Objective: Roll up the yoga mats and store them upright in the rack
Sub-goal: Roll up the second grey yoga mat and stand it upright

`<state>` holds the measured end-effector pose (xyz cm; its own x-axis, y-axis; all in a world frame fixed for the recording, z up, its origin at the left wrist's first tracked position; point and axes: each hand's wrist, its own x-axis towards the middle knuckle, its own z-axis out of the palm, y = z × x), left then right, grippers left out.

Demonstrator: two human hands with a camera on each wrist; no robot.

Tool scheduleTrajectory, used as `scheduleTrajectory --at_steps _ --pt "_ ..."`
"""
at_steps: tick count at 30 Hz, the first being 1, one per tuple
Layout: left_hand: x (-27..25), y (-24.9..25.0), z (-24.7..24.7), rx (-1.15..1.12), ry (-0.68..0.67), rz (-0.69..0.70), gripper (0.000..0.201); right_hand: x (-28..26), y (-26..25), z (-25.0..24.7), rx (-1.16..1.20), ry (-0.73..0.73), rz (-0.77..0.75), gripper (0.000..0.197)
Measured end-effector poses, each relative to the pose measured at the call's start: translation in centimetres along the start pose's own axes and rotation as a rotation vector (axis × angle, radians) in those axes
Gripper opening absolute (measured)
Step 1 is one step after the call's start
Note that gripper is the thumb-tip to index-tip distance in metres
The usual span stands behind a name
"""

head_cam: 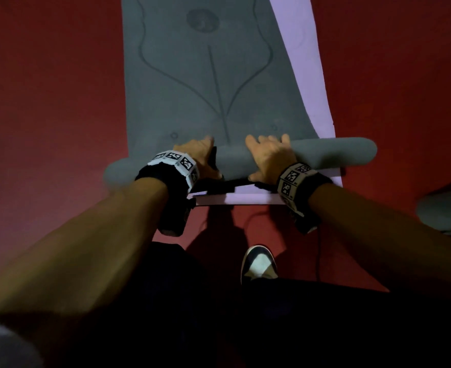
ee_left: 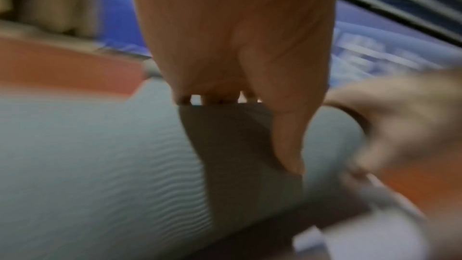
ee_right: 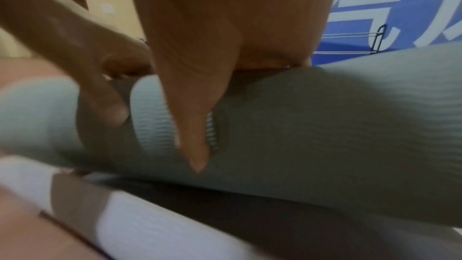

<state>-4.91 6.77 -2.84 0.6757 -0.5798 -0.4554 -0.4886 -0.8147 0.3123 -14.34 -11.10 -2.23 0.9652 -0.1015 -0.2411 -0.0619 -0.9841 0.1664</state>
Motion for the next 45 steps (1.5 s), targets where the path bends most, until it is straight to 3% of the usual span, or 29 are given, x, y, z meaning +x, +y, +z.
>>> scheduleTrajectory --at_steps 3,5,7,12,15,19,23,26,30,35,38,43,45 --pt "-0.7 2.4 0.4 0.151 0.045 0.130 0.083 0.4 -0.2 0.0 0.155 -0.011 -0.032 0.058" --pt "-0.9 3.9 0.9 0.162 0.012 0.193 0.082 0.7 -0.6 -0.5 0.127 -0.085 -0.024 0.050" --pt "-0.6 4.3 1.1 0.113 -0.040 0.170 0.073 1.1 -0.8 -0.8 0.082 -0.147 -0.030 0.051" --pt "0.2 3.5 1.2 0.042 -0.049 0.146 0.044 0.9 -1.4 -1.0 0.032 -0.101 -0.102 0.068" --pt "0.4 4.1 0.8 0.184 0.066 0.188 0.056 0.5 -0.5 -0.7 0.155 -0.157 0.026 0.068" --pt "0.3 5.0 1.4 0.396 0.224 0.262 0.064 0.9 1.3 -0.9 0.323 -0.341 0.198 0.067" --pt "0.2 5.0 1.5 0.403 0.123 0.231 0.059 1.1 1.1 -1.5 0.349 -0.442 0.129 0.066" --pt "0.4 4.4 1.5 0.319 0.042 0.173 0.046 0.3 0.7 -1.3 0.262 -0.291 0.007 0.069" --pt "0.7 3.3 1.3 0.172 -0.005 0.099 0.042 -1.3 -0.3 -0.5 0.012 0.112 -0.182 0.057" --pt "0.7 3.0 1.4 0.117 -0.058 0.078 0.050 -1.8 -1.6 0.3 0.011 0.091 -0.158 0.052" --pt "0.3 3.3 1.4 0.199 0.040 0.134 0.051 -1.0 -1.3 0.5 0.127 0.110 -0.142 0.045" --pt "0.1 4.4 0.9 0.359 0.286 0.216 0.047 0.8 0.1 -2.9 0.262 -0.241 0.160 0.056" --pt "0.2 4.9 0.9 0.381 0.306 0.214 0.044 1.0 0.4 -3.4 0.245 -0.241 0.171 0.058"
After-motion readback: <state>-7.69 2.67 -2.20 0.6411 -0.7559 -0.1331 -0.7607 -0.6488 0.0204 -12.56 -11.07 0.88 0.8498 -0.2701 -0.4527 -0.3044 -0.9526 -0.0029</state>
